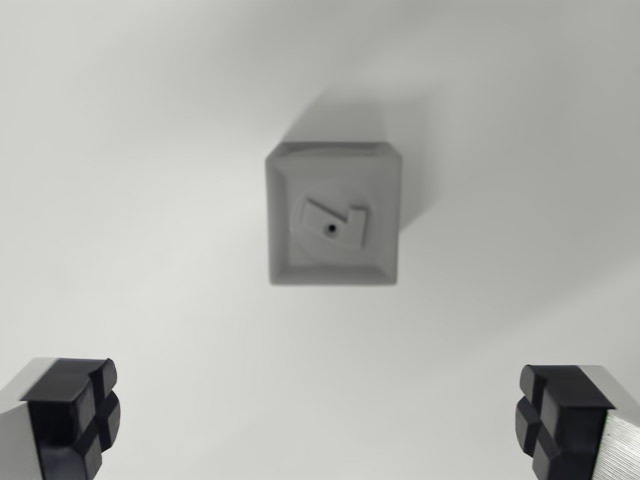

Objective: Destack cube

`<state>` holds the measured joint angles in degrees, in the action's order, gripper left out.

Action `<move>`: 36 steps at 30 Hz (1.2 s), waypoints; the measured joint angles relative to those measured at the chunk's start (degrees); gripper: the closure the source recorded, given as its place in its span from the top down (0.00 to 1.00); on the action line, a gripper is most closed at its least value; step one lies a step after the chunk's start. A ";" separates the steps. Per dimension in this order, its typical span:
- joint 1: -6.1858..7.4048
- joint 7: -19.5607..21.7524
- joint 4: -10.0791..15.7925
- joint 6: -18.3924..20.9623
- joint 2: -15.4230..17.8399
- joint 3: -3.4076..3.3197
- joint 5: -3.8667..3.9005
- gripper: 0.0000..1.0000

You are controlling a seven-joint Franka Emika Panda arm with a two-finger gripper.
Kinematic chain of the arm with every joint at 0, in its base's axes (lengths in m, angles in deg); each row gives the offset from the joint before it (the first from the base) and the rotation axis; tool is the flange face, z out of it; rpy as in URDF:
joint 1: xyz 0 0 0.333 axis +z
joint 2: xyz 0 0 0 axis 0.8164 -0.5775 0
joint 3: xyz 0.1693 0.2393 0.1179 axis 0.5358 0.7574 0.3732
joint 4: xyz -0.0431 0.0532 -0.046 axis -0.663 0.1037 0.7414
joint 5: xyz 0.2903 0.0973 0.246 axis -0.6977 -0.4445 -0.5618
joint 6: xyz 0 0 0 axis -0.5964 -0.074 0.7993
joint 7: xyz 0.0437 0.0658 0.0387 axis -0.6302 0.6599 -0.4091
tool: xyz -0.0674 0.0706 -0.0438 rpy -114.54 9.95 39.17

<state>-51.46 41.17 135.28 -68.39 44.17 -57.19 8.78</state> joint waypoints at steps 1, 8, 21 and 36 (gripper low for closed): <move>0.00 0.03 -0.07 0.54 0.46 -0.02 0.05 1.00; 0.01 0.28 -0.89 4.24 3.37 -0.07 0.40 1.00; 0.01 0.63 -3.15 10.50 7.38 -0.09 0.86 1.00; 0.01 0.84 -6.21 16.35 10.19 -0.11 1.09 1.00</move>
<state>-51.45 42.01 129.07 -52.04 54.36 -57.30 9.87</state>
